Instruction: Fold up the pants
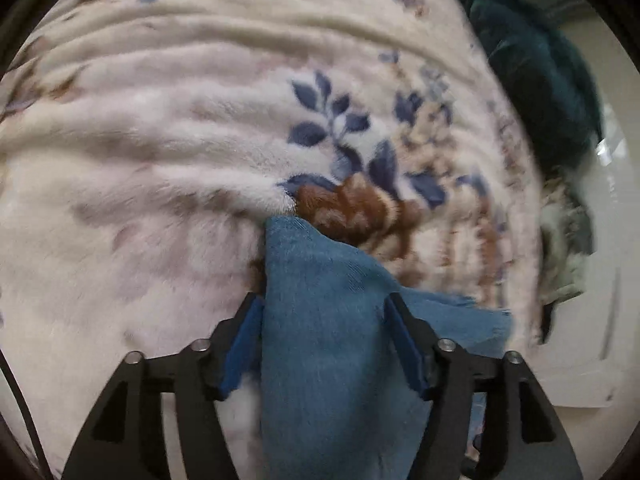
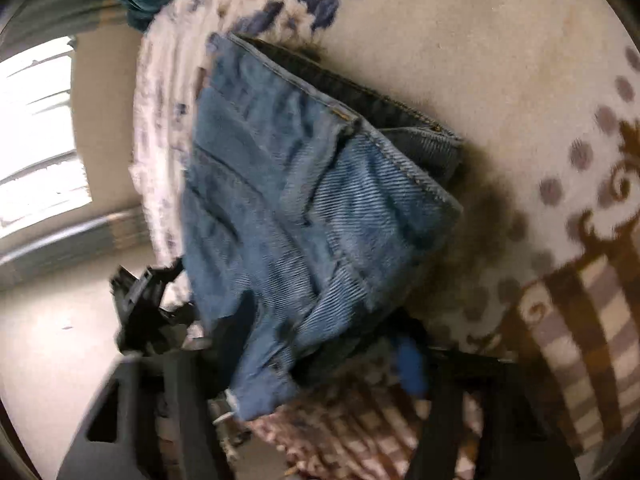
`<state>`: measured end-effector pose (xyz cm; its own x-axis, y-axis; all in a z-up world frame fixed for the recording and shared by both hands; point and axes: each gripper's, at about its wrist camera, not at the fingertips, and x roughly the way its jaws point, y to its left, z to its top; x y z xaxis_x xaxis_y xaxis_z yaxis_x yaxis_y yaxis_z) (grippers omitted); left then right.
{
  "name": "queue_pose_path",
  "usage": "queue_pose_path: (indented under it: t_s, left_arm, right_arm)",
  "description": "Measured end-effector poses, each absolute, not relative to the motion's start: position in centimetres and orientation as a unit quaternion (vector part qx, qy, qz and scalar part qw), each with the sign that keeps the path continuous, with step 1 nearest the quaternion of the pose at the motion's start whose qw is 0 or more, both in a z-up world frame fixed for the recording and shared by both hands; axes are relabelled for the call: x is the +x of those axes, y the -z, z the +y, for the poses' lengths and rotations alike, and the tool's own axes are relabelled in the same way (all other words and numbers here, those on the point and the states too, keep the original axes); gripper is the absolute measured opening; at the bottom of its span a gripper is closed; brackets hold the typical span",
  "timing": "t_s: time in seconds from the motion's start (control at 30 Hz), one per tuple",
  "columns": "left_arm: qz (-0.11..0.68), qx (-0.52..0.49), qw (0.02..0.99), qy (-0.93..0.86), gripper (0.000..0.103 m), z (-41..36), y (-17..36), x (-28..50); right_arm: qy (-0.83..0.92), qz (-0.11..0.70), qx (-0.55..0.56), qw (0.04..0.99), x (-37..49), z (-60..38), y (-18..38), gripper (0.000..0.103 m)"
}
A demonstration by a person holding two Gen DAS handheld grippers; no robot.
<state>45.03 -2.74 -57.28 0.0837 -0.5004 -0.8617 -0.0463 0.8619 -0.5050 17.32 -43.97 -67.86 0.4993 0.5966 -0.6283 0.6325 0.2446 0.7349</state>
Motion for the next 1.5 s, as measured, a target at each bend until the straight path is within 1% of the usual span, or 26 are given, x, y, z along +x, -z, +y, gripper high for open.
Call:
queue_pose_path:
  t_s: [0.03, 0.07, 0.1, 0.17, 0.23, 0.33, 0.37, 0.4, 0.43, 0.47, 0.5, 0.53, 0.57, 0.63, 0.67, 0.73, 0.9, 1.07, 1.23, 1.37, 1.43, 1.5]
  left_arm:
    - [0.650, -0.230, 0.705, 0.169, 0.087, -2.0, 57.0, 44.3]
    - [0.647, -0.247, 0.699, 0.177, 0.090, -1.6, 57.0, 43.8]
    - [0.649, -0.282, 0.679, 0.195, 0.090, -1.0, 57.6, 43.0]
    - [0.668, -0.299, 0.650, 0.202, 0.090, -1.4, 59.3, 42.1]
    - [0.693, -0.288, 0.630, 0.199, 0.090, -2.2, 61.3, 41.2]
    - [0.695, -0.264, 0.634, 0.211, 0.090, -4.0, 61.9, 40.7]
    - [0.694, -0.254, 0.639, 0.214, 0.088, -4.3, 61.7, 40.7]
    - [0.688, -0.246, 0.646, 0.220, 0.083, -4.7, 61.4, 40.7]
    - [0.682, -0.231, 0.656, 0.225, 0.072, -5.3, 60.8, 40.7]
    - [0.680, -0.221, 0.662, 0.226, 0.063, -5.4, 60.5, 40.7]
    - [0.673, -0.211, 0.671, 0.228, 0.057, -5.6, 59.9, 40.6]
    - [0.669, -0.203, 0.677, 0.228, 0.046, -5.5, 59.3, 40.4]
    - [0.667, -0.198, 0.680, 0.230, 0.040, -5.5, 58.9, 40.3]
    - [0.657, -0.179, 0.694, 0.233, 0.034, -5.7, 57.3, 39.7]
    - [0.654, -0.171, 0.699, 0.235, 0.032, -5.7, 56.7, 39.4]
    - [0.643, -0.173, 0.707, 0.236, 0.032, -5.5, 54.6, 39.2]
    - [0.624, -0.209, 0.713, 0.241, 0.032, -4.0, 50.8, 41.0]
    - [0.603, -0.223, 0.720, 0.261, 0.032, -1.7, 47.0, 47.0]
    - [0.589, -0.215, 0.727, 0.279, 0.032, 0.2, 45.2, 56.6]
    - [0.580, -0.194, 0.739, 0.283, 0.032, 1.4, 45.3, 65.2]
    - [0.579, -0.190, 0.742, 0.278, 0.032, 1.9, 46.4, 70.3]
    - [0.576, -0.183, 0.747, 0.275, 0.032, 2.3, 48.0, 74.9]
  right_arm:
    - [0.006, 0.492, 0.621, 0.610, 17.1, -43.7, 68.1, 0.081]
    - [-0.005, 0.490, 0.627, 0.605, 17.2, -43.4, 68.6, 0.081]
    - [-0.018, 0.494, 0.634, 0.594, 17.4, -42.9, 69.6, 0.081]
    - [-0.022, 0.498, 0.637, 0.587, 17.8, -42.1, 71.1, 0.081]
    - [-0.031, 0.473, 0.657, 0.586, 18.9, -41.7, 72.5, 0.086]
    - [-0.035, 0.432, 0.678, 0.594, 20.6, -41.5, 72.7, 0.087]
    - [-0.037, 0.421, 0.677, 0.602, 21.3, -41.3, 72.6, 0.087]
    - [-0.035, 0.420, 0.674, 0.606, 21.8, -41.2, 72.7, 0.087]
    - [-0.034, 0.422, 0.671, 0.608, 22.1, -41.0, 72.9, 0.087]
    - [-0.030, 0.422, 0.669, 0.611, 22.4, -40.9, 73.1, 0.087]
    - [-0.023, 0.426, 0.665, 0.614, 22.8, -40.9, 73.0, 0.082]
    - [-0.016, 0.434, 0.655, 0.619, 22.8, -41.0, 72.6, 0.060]
    - [-0.008, 0.445, 0.638, 0.628, 23.2, -40.7, 72.1, 0.050]
    - [-0.008, 0.454, 0.610, 0.649, 24.0, -40.3, 70.2, 0.046]
    - [-0.006, 0.455, 0.601, 0.657, 24.3, -40.1, 69.1, 0.045]
    - [-0.008, 0.449, 0.585, 0.675, 25.2, -39.7, 66.7, 0.043]
    - [-0.023, 0.425, 0.567, 0.706, 27.2, -38.7, 60.5, 0.043]
    - [-0.042, 0.410, 0.552, 0.725, 32.6, -36.7, 55.9, 0.042]
    - [-0.048, 0.391, 0.533, 0.749, 40.2, -34.0, 52.4, 0.042]
    - [-0.053, 0.372, 0.535, 0.757, 48.8, -32.2, 52.2, 0.042]
    - [-0.059, 0.367, 0.533, 0.760, 53.3, -30.9, 52.6, 0.042]
    - [-0.065, 0.367, 0.528, 0.763, 57.8, -29.9, 54.2, 0.042]
